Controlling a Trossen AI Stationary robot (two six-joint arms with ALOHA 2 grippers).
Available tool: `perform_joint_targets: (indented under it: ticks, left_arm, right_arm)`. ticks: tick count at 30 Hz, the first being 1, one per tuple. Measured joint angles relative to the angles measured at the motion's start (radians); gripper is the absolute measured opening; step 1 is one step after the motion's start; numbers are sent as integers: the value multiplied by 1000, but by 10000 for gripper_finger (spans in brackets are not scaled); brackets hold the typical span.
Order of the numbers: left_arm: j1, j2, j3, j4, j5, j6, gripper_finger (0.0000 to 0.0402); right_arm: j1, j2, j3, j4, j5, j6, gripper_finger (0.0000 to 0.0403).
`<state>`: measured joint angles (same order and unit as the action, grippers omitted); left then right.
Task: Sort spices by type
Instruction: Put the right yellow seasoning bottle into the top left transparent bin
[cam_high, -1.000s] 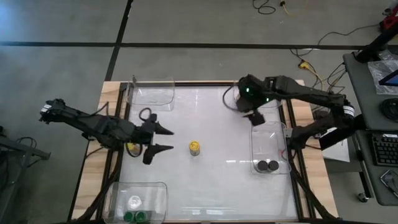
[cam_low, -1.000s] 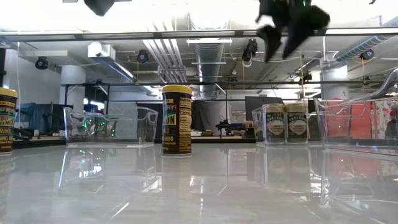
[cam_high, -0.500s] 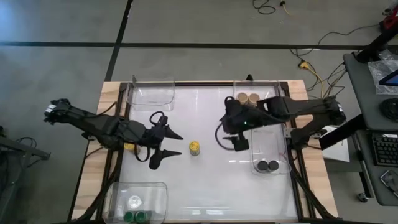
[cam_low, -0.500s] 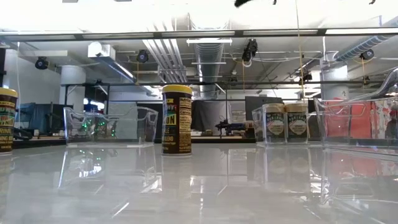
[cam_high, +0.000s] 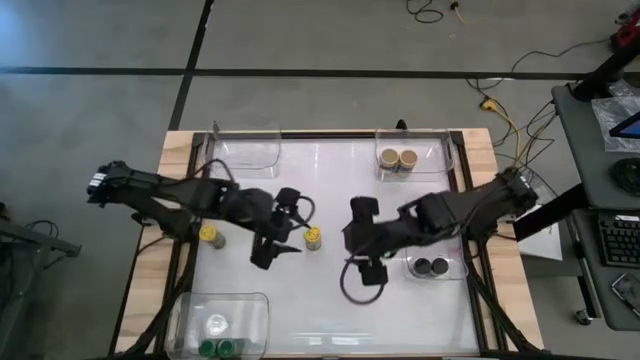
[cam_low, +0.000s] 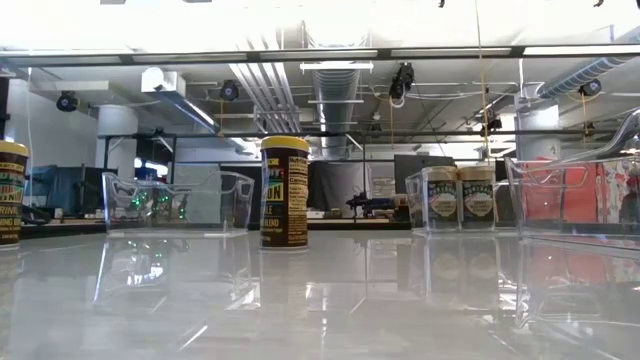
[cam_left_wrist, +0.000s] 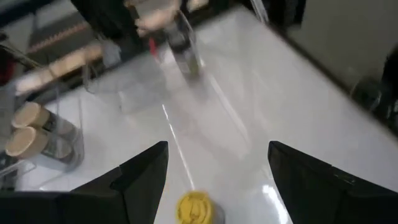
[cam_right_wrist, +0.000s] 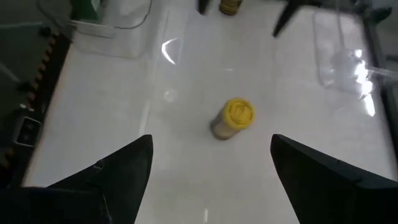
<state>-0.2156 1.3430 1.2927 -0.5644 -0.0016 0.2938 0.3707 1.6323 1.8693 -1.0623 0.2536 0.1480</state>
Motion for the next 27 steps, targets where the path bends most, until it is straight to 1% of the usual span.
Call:
perform_joint_targets:
  ticks: [2,6,10,15,20,24,27]
  left_arm:
    - [37,31,4,-34,23,70,261]
    - [82,88,3,-62,24,168,261]
    - [88,150,3,-63,45,243,261]
    - [142,234,4,-66,123,253,261]
    - [190,277,8,-72,124,290,261]
    - [192,315,34,-142,151,316,261]
    - [194,350,51,-169,152,317,262]
  right_arm:
    - [25,31,37,-51,18,59,317]
    - [78,86,89,-137,39,160,320]
    - [122,123,92,-144,36,237,314]
    - [155,154,93,-141,37,326,306]
    - [183,158,93,-139,39,412,305]
    - [198,158,93,-138,51,452,312]
    - [201,158,93,-138,66,467,317]
